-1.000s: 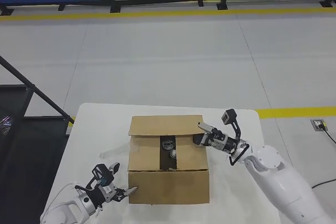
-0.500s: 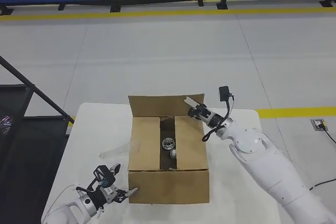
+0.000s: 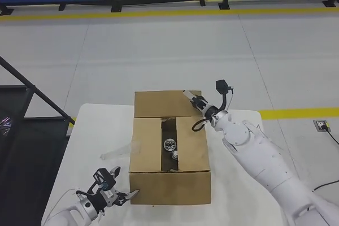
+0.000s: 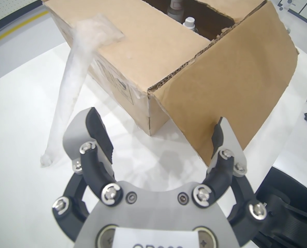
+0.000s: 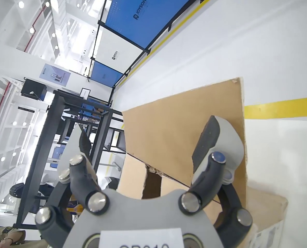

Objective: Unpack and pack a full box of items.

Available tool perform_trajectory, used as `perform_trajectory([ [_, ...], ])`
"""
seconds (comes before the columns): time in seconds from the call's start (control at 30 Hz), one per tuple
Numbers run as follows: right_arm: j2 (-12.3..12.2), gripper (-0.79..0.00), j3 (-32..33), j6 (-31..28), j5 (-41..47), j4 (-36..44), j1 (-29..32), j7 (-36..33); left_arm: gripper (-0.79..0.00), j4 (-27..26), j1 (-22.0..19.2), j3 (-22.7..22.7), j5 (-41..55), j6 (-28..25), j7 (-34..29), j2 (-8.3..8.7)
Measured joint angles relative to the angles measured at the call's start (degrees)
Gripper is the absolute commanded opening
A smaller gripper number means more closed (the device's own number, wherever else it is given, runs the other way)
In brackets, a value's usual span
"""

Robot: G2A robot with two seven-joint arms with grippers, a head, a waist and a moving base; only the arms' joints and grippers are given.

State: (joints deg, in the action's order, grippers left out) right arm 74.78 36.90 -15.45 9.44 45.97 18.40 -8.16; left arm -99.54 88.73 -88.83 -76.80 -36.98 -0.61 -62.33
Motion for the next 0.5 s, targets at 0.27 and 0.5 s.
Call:
perform_trajectory([
  [0.27,3.4,0.0,-1.4,0.0,-0.5,-8.4,-2.2,-1.5,0.0,1.0,-0.2,0.2,0.4,0.3,0.3,0.11],
  [0.5,4.5,0.0,1.0,-6.4,1.5,-10.6,-2.5,-2.5,0.0,1.4,-0.3,0.5,0.4,0.3,0.4,0.24],
])
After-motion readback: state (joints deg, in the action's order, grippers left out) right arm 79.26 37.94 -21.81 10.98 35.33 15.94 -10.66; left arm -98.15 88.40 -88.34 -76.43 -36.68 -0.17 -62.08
